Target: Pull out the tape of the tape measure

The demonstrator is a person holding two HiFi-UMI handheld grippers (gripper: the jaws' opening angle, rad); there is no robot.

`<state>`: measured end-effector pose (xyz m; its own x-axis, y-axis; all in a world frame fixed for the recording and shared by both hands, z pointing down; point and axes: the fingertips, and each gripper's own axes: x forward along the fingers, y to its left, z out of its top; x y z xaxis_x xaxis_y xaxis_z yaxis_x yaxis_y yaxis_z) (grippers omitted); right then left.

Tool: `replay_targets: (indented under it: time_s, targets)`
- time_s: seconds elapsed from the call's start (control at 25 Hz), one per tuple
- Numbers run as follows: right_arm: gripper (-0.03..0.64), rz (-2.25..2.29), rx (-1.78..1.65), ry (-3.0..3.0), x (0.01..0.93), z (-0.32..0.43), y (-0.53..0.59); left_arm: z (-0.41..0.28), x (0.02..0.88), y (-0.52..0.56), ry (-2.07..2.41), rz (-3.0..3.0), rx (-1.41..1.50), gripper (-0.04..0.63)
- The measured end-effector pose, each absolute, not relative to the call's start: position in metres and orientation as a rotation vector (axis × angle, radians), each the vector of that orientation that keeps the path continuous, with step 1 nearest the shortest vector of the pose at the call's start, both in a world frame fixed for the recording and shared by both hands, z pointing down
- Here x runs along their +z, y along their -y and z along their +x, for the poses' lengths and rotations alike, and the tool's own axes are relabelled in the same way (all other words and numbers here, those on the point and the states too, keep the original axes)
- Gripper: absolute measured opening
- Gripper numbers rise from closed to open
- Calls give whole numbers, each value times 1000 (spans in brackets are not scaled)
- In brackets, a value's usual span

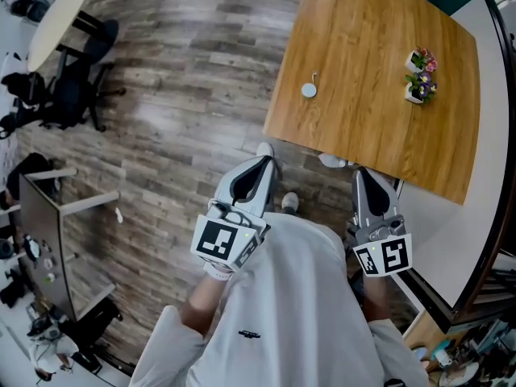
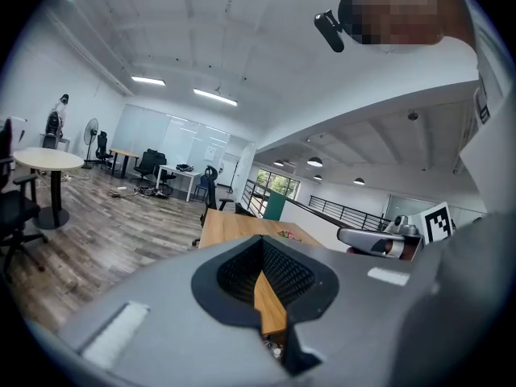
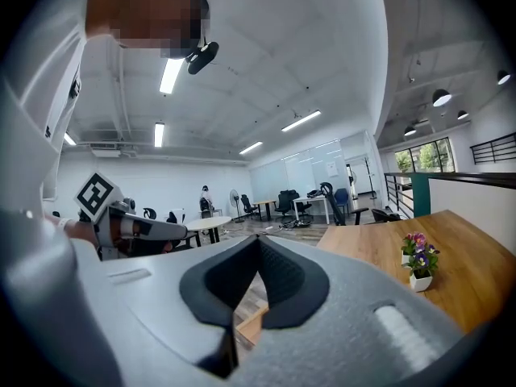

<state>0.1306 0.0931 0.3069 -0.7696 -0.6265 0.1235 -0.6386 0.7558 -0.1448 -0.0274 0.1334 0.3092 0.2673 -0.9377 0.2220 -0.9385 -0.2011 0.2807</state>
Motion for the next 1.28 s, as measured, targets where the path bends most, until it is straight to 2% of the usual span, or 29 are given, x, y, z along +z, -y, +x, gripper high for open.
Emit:
replay_targets:
  time_s: [1.0,1.28]
  targets:
    - [2,1280,250,2753,293,31,49,-125,293,37,1444,2368,-42,18]
    - [2,1319,225,2695,302,31,58,-126,303,54,1379,2390,-28,18]
